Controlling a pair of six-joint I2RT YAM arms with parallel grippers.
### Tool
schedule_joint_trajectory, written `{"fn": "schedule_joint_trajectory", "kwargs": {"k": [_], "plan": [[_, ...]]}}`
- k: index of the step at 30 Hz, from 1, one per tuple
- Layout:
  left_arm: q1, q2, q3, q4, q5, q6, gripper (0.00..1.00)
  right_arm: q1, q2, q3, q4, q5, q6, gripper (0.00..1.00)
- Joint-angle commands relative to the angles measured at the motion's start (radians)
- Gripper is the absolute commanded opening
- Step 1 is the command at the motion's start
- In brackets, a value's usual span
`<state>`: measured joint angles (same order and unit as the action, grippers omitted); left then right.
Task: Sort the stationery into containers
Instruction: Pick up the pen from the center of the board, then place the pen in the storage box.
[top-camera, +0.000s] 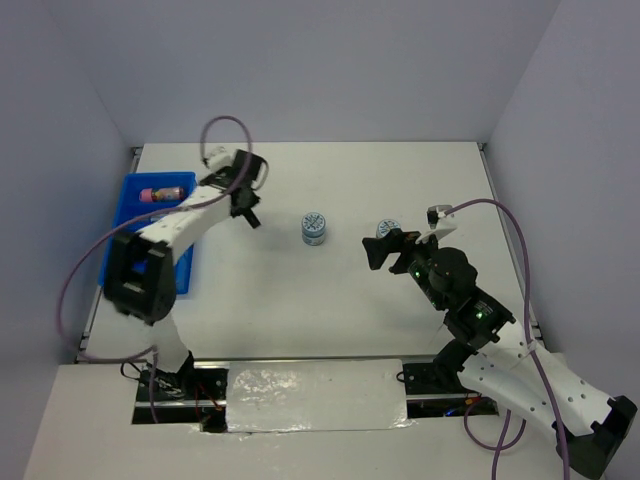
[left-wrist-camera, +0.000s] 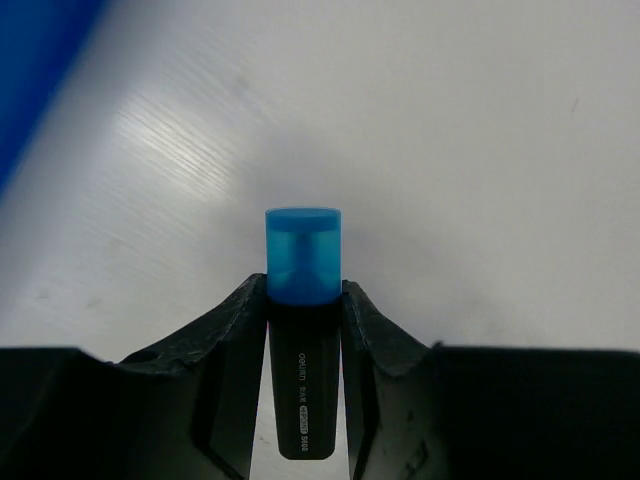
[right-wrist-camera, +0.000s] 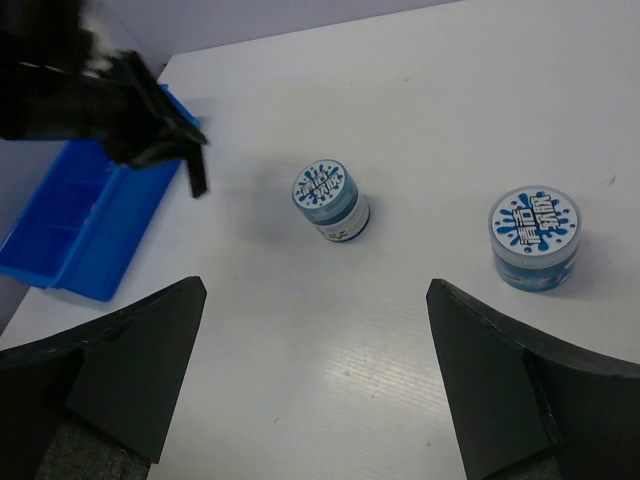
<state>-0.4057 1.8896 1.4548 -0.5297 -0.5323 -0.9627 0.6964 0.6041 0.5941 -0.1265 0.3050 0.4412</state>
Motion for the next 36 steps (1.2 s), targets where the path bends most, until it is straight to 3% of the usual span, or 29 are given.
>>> {"fn": "schedule_joint_trajectory", "kwargs": {"k": [1,5,6,7,8,11,18,24,27,30,36], "plan": [[0.157,-0.301,-0.086,0.028,-0.063,-0.036,0.0,-0.008,-0.01,-0.004,0.039,-0.006,-0.002,1.0],[0.408,-0.526,-0.29,0.051,0.001,-0.151,0.0,-0.005,0.002,-0.005,0.053,-0.03,0.004,1.0],[0.515,-0.568,-0.377,0.065,0.015,-0.168,0.02,-0.008,0.005,-0.005,0.054,-0.036,0.004,1.0],[0.557,-0.634,-0.414,0.079,0.009,-0.207,0.06,-0.006,0.008,-0.002,0.053,-0.037,0.004,1.0],[0.629,-0.658,-0.483,0.091,0.003,-0.218,0.16,-0.006,0.008,-0.002,0.051,-0.037,0.004,1.0],[0.741,-0.698,-0.58,0.201,0.07,-0.2,0.09,-0.006,0.0,-0.007,0.054,-0.035,0.004,1.0],[0.778,-0.638,-0.611,0.293,0.129,-0.231,0.12,-0.006,0.02,-0.001,0.057,-0.041,0.001,1.0],[0.782,-0.609,-0.629,0.347,0.121,-0.237,0.24,-0.006,0.031,-0.005,0.073,-0.052,0.005,1.0],[0.782,-0.58,-0.633,0.37,0.143,-0.243,0.36,-0.008,0.037,-0.004,0.073,-0.053,0.004,0.99],[0.782,-0.557,-0.628,0.394,0.152,-0.237,0.42,-0.006,0.034,-0.004,0.07,-0.052,0.001,0.99],[0.782,-0.512,-0.6,0.392,0.178,-0.228,0.8,-0.008,0.039,-0.004,0.068,-0.058,-0.002,0.99]]}}
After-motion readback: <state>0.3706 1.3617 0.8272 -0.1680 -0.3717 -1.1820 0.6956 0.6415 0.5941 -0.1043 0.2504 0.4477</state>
